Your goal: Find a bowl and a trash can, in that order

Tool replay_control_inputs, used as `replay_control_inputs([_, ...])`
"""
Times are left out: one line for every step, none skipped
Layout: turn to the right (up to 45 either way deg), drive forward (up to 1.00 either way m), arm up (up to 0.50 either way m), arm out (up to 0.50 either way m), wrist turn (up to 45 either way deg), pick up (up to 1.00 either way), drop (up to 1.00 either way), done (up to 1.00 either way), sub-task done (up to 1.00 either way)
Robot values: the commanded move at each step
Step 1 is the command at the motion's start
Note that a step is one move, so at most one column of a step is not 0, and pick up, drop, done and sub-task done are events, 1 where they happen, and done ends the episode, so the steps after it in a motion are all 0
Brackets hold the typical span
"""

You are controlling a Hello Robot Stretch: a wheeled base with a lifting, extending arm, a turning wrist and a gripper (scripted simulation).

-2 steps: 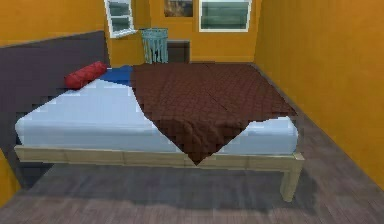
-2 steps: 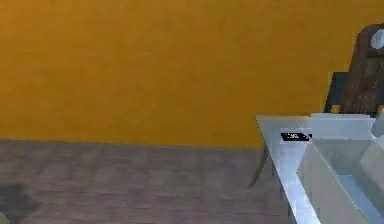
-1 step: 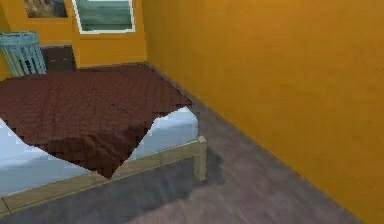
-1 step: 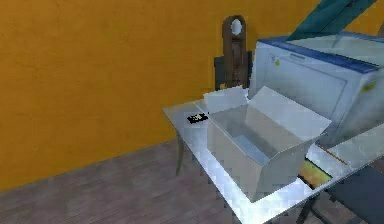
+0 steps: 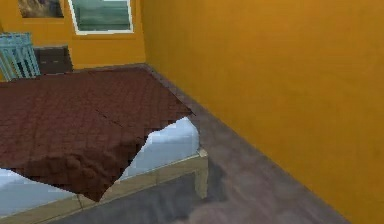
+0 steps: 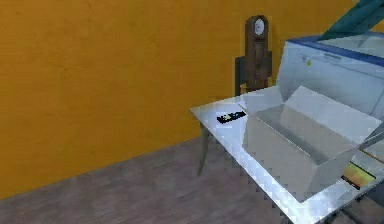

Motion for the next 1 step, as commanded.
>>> replay_control_inputs([33.0, 0.00, 0.00, 0.00, 0.0, 0.00, 0.00, 0.00, 0.00])
